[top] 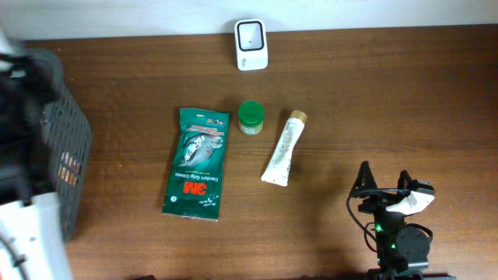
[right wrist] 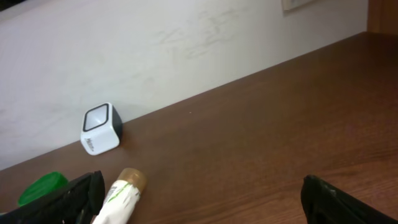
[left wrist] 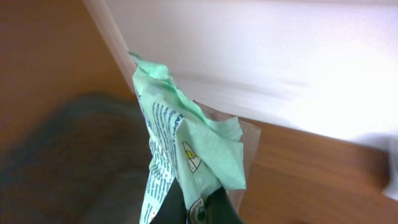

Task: Scan the item barcode
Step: 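Place the small green packet beside the white tube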

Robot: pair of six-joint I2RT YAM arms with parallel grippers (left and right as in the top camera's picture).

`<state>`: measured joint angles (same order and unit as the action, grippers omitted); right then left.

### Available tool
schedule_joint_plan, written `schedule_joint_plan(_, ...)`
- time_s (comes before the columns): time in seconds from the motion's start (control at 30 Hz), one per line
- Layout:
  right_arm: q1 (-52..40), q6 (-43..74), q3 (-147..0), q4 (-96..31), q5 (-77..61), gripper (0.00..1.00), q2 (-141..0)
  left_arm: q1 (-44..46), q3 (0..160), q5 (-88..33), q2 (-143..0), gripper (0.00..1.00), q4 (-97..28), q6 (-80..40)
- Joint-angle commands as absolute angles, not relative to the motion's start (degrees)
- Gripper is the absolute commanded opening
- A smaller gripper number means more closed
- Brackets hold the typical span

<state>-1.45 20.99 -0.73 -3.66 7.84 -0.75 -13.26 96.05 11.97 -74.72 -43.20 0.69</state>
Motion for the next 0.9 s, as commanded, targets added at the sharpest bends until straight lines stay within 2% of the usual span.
schedule_joint_plan(0.0, -1.2, 21.3, -0.3, -3.9, 8.0, 0.98, -0.4, 4.2, 93.8, 10.3, -78.0, 0.00, -50.0, -7.1)
schedule_joint_plan(0.17, -1.2, 21.3, -0.3, -3.9, 8.0, 0.98, -0.4, 25.7, 82.8, 9.8, -88.6, 0.00, -57.0, -15.8)
schedule_joint_plan(0.23, -1.2, 21.3, -0.3, -3.9, 8.0, 0.98, -0.4, 30.0, 79.2, 9.8, -93.1, 0.00, -57.1, -24.8)
schedule_joint_plan(0.3, -1.2, 21.3, -0.3, -3.9, 8.0, 0.98, -0.4, 33.6, 78.3, 7.7, -97.3, 0.00, -57.1, -27.8)
schedule_joint_plan(0.33, -1.2, 21.3, -0.3, -3.9, 8.0, 0.98, -0.4, 34.9, 78.3, 7.7, -98.9, 0.12, -56.8, -27.8)
schedule_joint_plan(0.37, -1.2, 21.3, -0.3, -3.9, 8.0, 0.98, -0.4, 35.9, 78.3, 7.7, -100.1, 0.49, -56.5, -27.8)
schedule_joint_plan(0.4, -1.2, 21.3, -0.3, -3.9, 8.0, 0.98, -0.4, 36.3, 78.3, 7.7, -100.5, 0.71, -55.7, -27.5)
schedule_joint_plan(0.47, -1.2, 21.3, -0.3, -3.9, 8.0, 0.99, -0.4, 35.8, 79.8, 7.7, -100.5, 0.75, -53.5, -23.6)
schedule_joint_plan(0.5, -1.2, 21.3, -0.3, -3.9, 8.0, 0.98, -0.4, 34.9, 84.4, 7.7, -100.0, 0.68, -55.4, -19.9)
schedule_joint_plan(0.53, -1.2, 21.3, -0.3, -3.9, 8.0, 0.98, -0.4, 33.3, 90.7, 7.7, -99.2, 0.66, -58.8, -16.7)
schedule_joint_plan(0.6, -1.2, 21.3, -0.3, -3.9, 8.0, 0.98, -0.4, 27.4, 105.4, 8.1, -97.3, 0.68, -65.8, -13.7)
schedule_joint_plan(0.67, -1.2, 21.3, -0.3, -3.9, 8.0, 0.98, -0.4, 14.3, 121.6, 10.3, -94.8, 0.76, -72.9, -11.0)
schedule_joint_plan(0.73, -1.2, 21.3, -0.3, -3.9, 8.0, 0.98, -0.4, -0.1, 127.7, 10.3, -92.9, 0.87, -75.2, -9.1)
schedule_joint_plan(0.8, -1.2, 21.3, -0.3, -3.9, 8.0, 0.98, -0.4, -13.2, 127.9, 6.9, -92.3, 0.92, -74.7, -8.9)
schedule_joint_plan(0.83, -1.2, 21.3, -0.3, -3.9, 8.0, 0.99, -0.4, -23.2, 127.4, 1.2, -93.3, 0.93, -74.7, -8.8)
schedule_joint_plan(0.87, -1.2, 21.3, -0.3, -3.9, 8.0, 0.98, -0.4, -27.6, 127.4, -0.6, -94.5, 0.93, -74.7, -8.8)
